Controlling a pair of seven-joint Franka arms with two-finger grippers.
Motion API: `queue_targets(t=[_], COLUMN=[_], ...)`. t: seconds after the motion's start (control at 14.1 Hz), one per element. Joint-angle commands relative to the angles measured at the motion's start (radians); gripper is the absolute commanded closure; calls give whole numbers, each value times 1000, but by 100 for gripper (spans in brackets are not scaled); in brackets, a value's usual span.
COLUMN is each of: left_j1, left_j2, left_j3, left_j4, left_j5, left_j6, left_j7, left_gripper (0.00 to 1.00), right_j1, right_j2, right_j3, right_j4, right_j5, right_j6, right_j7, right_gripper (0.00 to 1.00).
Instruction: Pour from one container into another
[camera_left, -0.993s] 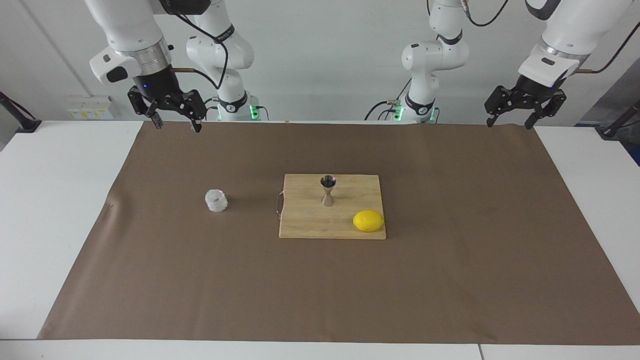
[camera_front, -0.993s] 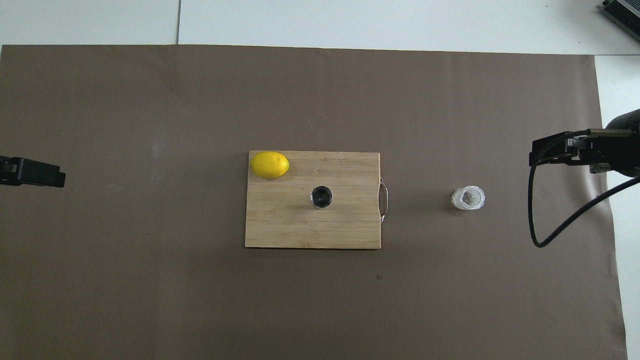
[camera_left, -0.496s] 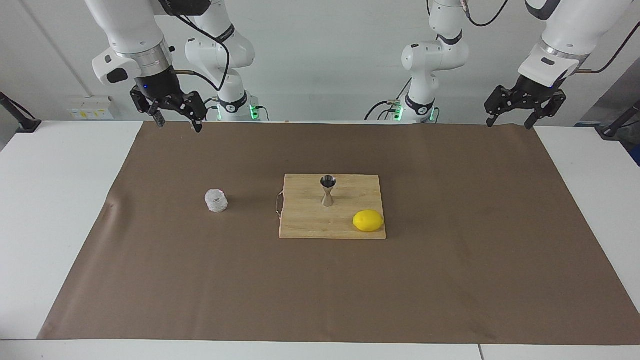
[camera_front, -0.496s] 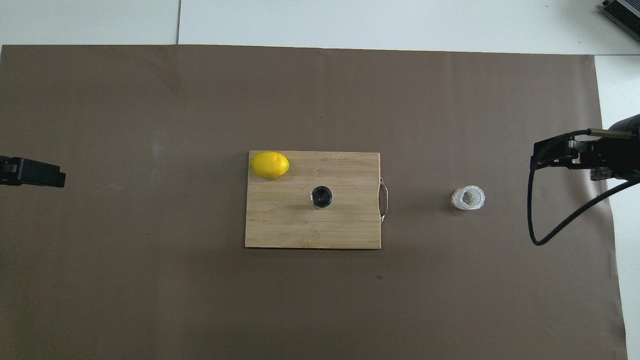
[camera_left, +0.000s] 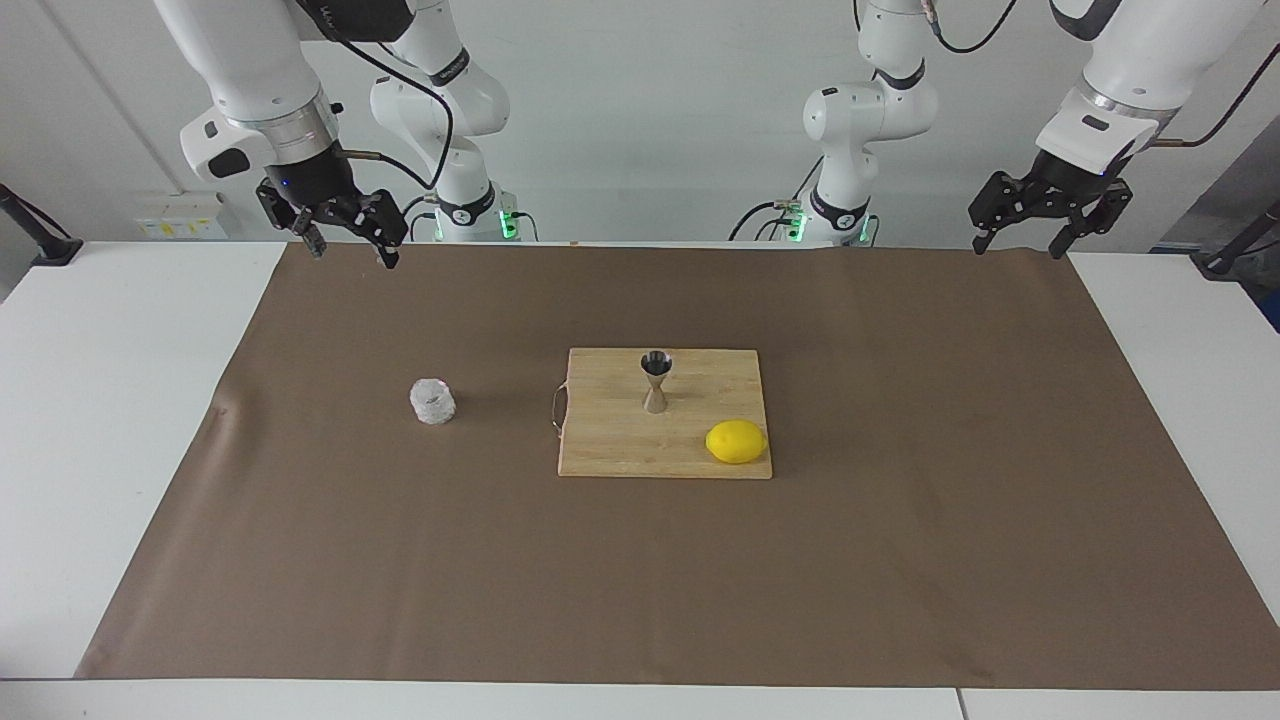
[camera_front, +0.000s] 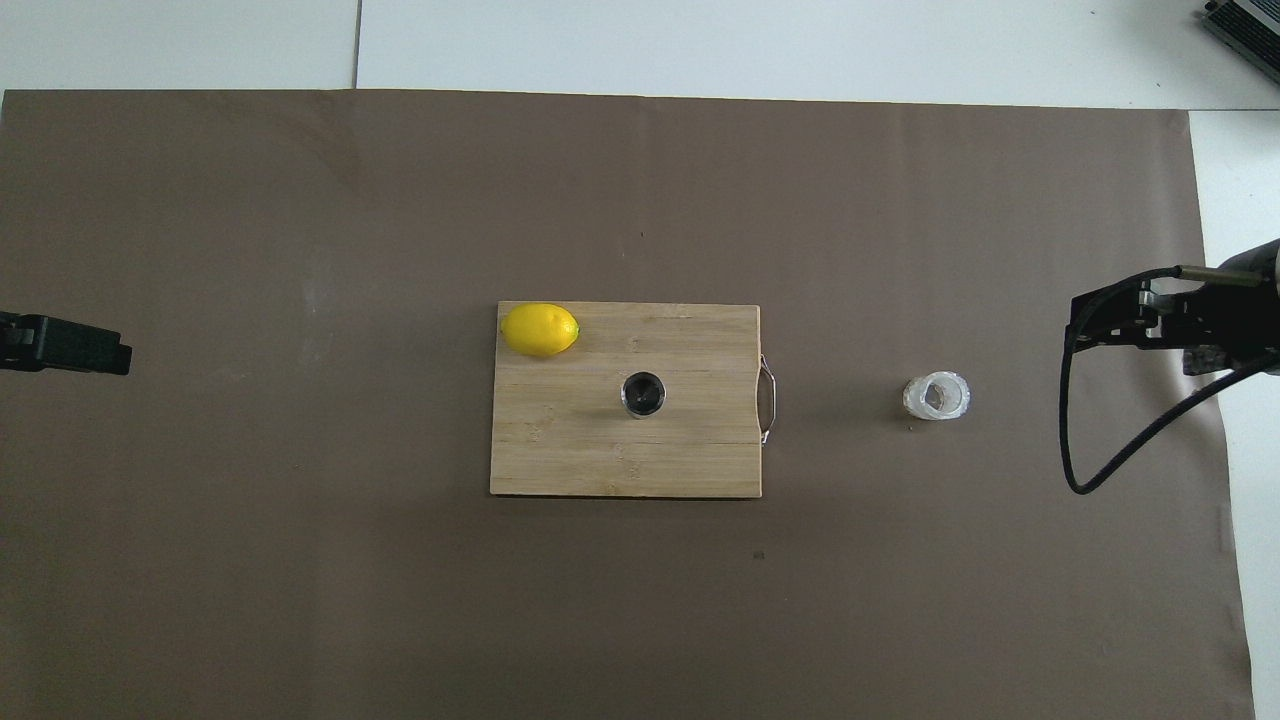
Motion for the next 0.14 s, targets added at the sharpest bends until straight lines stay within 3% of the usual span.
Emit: queue_targets(t=[0.0, 0.07], left_j1=[0, 0], left_j2=[-7, -7], left_j3=[-1, -1], left_j4=[-3, -4], left_j5=[11, 11], left_j6=[1, 1], left_j7=[12, 12], left_gripper=[0, 0], right_j1=[8, 10], right_j2=[-29, -29], right_j3=[6, 6], right_j4=[-39, -39], right_j5=[-25, -25], right_j6=[-4, -5], right_j7=[7, 7], right_gripper=[0, 0])
